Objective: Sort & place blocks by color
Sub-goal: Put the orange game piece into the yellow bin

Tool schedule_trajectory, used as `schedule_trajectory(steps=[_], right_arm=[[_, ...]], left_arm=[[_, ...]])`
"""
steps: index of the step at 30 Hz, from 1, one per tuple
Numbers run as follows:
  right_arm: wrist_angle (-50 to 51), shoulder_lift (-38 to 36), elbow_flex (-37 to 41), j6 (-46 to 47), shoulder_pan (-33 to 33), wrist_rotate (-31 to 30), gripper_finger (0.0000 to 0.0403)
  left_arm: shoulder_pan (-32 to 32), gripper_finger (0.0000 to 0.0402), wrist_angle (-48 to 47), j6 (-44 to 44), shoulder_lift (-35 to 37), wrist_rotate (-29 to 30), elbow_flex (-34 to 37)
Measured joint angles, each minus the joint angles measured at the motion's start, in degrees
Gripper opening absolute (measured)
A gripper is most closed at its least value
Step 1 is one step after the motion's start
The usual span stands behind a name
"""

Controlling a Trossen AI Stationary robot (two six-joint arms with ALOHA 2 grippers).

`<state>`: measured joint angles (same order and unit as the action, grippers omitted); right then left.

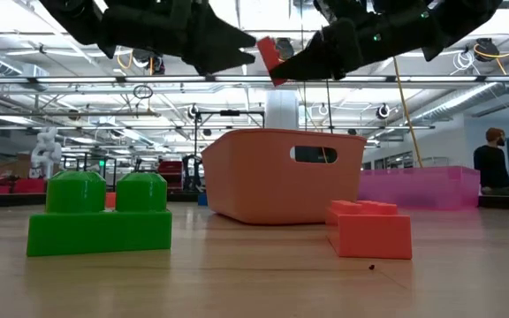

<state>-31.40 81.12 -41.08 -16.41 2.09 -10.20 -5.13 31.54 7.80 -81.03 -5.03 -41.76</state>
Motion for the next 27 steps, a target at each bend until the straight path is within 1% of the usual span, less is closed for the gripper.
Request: schedule_trajectory(steps=[7,12,16,18,20,22,25,27], right_arm=[[-0.5,0.0,0.0,0.5,-0.6,0.8,0.0133],[-1.7,0.1,0.0,-0.2,-0.6,0.2,0.0133],[-4.0,-0.1,-0.2,-0.7,-0.9,-0.3,0.0133],[-3.6,0.1,-0.1,-0.8,-1.2,-0.5,0.0133],[-3.6,0.0,-0.1,-0.5,-1.4,0.5,0.0133],[-3.7,0.2,-0.1,1.1,-1.6,2.8,0.0133],[-2.9,0.9,-0.1,2.0,-1.7,2.9,0.0133],[-4.0,1.1,-0.1,1.8,-1.7,2.9,0.0133]], left_arm=[[1.5,0.0328,1.6,0.3,-0.4,0.6,0.0],[2.6,0.0328,0.2,-0.1,-0.3,0.6,0.0],[3.5,0.0328,-3.3,0.7,-0.6,0.4,0.0],[3.9,0.0328,-3.7,1.5,-0.5,1.3,0.0],[4.2,0.0328,-2.9,1.9,-0.5,2.7,0.0],[4.2,0.0328,-0.1,2.3,-0.5,3.4,0.0],[4.2,0.0328,2.1,2.0,-0.4,3.8,0.0],[4.2,0.0328,2.1,1.4,-0.9,5.4,0.0]])
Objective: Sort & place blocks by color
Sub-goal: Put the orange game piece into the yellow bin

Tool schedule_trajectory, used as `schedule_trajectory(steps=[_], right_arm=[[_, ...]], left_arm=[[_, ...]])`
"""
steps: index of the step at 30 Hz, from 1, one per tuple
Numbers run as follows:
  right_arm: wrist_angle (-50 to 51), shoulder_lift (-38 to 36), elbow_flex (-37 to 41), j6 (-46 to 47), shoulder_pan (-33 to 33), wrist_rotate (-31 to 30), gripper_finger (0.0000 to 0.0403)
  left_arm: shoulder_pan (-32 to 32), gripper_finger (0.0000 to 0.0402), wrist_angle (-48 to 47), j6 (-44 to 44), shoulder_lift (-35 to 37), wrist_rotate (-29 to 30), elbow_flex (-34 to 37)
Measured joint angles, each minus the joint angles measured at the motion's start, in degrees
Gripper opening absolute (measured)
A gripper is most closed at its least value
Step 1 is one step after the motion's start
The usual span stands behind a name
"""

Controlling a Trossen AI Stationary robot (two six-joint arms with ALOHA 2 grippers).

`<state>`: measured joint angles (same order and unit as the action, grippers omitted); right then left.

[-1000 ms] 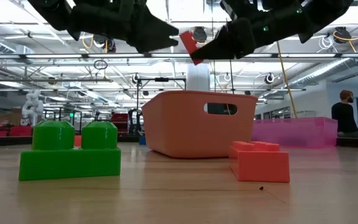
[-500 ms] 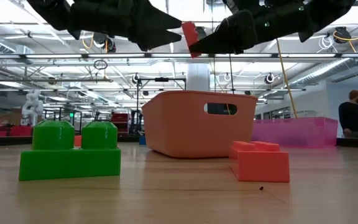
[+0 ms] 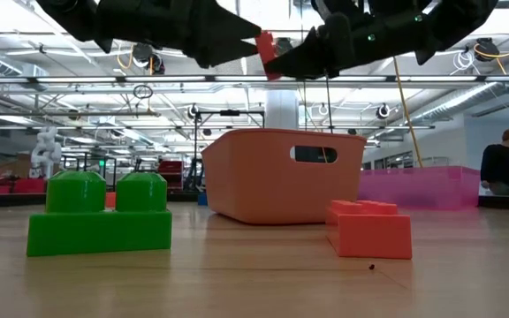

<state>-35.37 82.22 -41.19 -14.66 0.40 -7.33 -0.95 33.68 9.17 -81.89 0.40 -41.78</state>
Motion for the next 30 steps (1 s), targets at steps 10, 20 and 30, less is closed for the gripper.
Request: schedule_trajectory(steps=[10,20,30], right_arm=[[-1.0,0.2,0.0,0.3,-0.3,1.6,0.0133],[0.8,0.2,0.0,0.3,-0.3,1.7,0.0133],[1.8,0.2,0.1,0.3,-0.3,1.4,0.0133]], left_arm=[[1.6,0.0328,4.6,1.2,-8.3,1.7,-4.3],[1.8,0.0328,3.5,1.1,-8.5,1.8,-4.2],[2.1,0.0317,3.8,-0.7,-8.5,3.2,-4.2]])
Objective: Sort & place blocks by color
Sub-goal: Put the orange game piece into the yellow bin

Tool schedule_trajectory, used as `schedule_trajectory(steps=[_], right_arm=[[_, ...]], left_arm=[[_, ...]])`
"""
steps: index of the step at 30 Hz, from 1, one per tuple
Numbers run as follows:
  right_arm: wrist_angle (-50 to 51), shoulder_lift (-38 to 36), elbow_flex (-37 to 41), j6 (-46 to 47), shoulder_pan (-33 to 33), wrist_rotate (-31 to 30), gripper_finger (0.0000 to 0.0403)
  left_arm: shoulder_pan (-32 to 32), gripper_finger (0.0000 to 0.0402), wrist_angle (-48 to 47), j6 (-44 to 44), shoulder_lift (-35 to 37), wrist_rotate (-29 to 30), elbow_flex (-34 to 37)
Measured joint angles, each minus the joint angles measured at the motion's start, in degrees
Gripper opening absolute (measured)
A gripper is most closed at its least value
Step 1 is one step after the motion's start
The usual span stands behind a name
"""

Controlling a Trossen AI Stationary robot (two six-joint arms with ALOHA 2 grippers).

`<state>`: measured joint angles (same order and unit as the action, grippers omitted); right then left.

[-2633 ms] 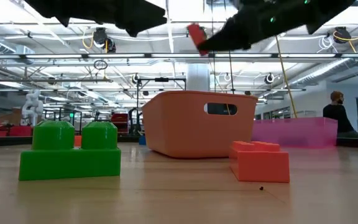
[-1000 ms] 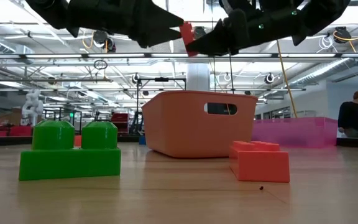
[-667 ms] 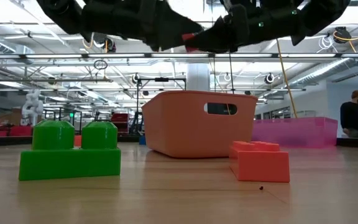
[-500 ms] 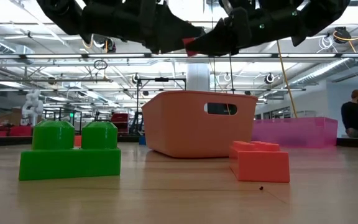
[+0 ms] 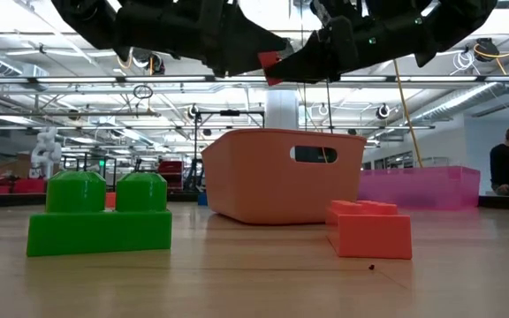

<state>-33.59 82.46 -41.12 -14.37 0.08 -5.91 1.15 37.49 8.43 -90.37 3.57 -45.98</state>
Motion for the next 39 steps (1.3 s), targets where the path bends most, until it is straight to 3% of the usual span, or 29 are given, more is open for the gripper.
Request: schedule_trajectory(steps=[4,9,13,20,24,31,35,39], right_arm=[[-0.2,0.0,0.0,0.0,0.0,0.1,0.0133],[-0.1,0.0,0.0,0.9,0.0,1.1,0.0133],[-0.1,0.0,0.0,1.9,0.0,4.0,0.0143],[-0.3,0.0,0.0,2.4,0.0,1.3,0.0265],[0.5,0.0,0.0,1.8,0.0,-1.6,0.0304],[0.4,0.0,0.0,-2.6,0.0,-9.7,0.0326],[0.0,-0.9,0.0,-5.3,0.0,-15.3,0.0323],[-0.5,-1.8,0.0,-7.7,-0.1,-19.7,0.0322]], left_arm=[[0.6,0.0263,-0.3,-0.6,0.0,2.7,0.0],[0.6,0.0146,-0.5,0.3,0.1,3.6,0.0],[0.7,0.0144,-0.8,1.0,0.1,3.9,0.0],[0.6,0.0144,-1.0,-1.7,3.4,6.5,0.0],[1.4,0.0144,-8.6,-3.5,9.4,11.2,0.0],[6.3,0.0144,-36.6,-17.0,21.9,17.7,-4.2],[10.7,0.0144,-55.5,-33.3,23.7,16.1,-8.2],[16.8,0.0144,-64.8,-45.1,23.7,11.0,-10.0]])
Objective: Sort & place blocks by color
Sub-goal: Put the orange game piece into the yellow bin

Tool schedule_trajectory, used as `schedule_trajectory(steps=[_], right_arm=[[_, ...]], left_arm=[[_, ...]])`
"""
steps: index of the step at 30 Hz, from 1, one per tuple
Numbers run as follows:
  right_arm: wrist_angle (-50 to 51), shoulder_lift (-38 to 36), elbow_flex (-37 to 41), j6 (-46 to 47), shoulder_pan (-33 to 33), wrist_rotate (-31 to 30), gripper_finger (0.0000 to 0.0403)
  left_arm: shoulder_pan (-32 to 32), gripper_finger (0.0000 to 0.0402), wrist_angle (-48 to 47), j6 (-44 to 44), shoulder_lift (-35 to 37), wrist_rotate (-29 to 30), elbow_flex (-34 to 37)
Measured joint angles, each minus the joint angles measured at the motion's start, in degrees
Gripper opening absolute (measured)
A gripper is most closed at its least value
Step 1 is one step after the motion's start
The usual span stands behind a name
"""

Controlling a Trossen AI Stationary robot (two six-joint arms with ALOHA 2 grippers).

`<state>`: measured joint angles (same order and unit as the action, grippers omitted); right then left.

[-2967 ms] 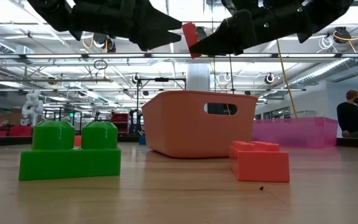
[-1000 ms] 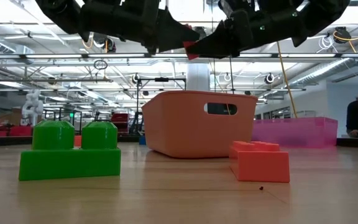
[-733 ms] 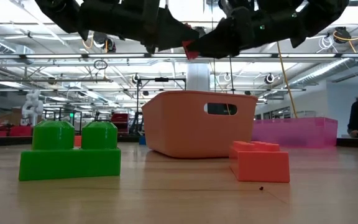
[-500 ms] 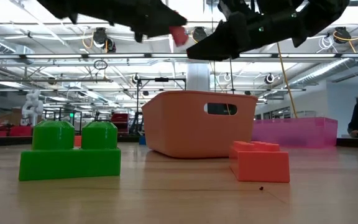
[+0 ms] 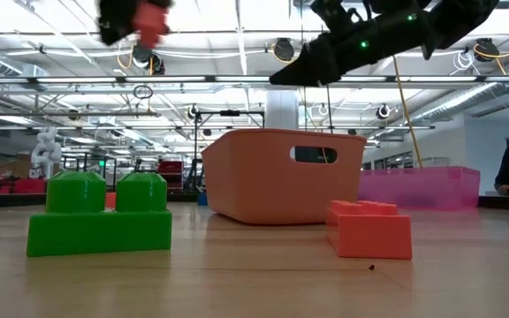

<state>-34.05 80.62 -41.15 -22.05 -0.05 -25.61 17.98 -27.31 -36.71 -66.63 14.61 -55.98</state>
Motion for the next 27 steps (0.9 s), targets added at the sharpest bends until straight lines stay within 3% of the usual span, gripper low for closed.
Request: schedule_trajectory(steps=[8,14,19,25,27], right_arm=[[-4.3,-1.5,0.0,-5.8,-1.2,-4.6,0.0322],[-6.9,-2.4,0.0,-6.0,-2.9,-4.4,0.0322],[-6.5,-2.8,0.0,-5.8,-3.4,-4.4,0.0322],[-6.5,-2.8,0.0,-5.2,-3.4,-4.4,0.0322],[-6.4,-2.8,0.0,-5.1,-3.4,-4.4,0.0322]], left_arm=[[13.2,0.0144,-18.9,-27.9,-0.2,-3.9,0.0],[20.7,0.0144,-22.6,-44.1,-2.2,-9.3,1.5],[24.0,0.0144,-22.8,-48.7,-7.2,-18.1,3.0],[24.2,0.0148,-22.4,-48.6,-11.8,-19.1,3.2],[23.7,0.0184,-22.4,-47.7,-12.4,-19.4,3.2]])
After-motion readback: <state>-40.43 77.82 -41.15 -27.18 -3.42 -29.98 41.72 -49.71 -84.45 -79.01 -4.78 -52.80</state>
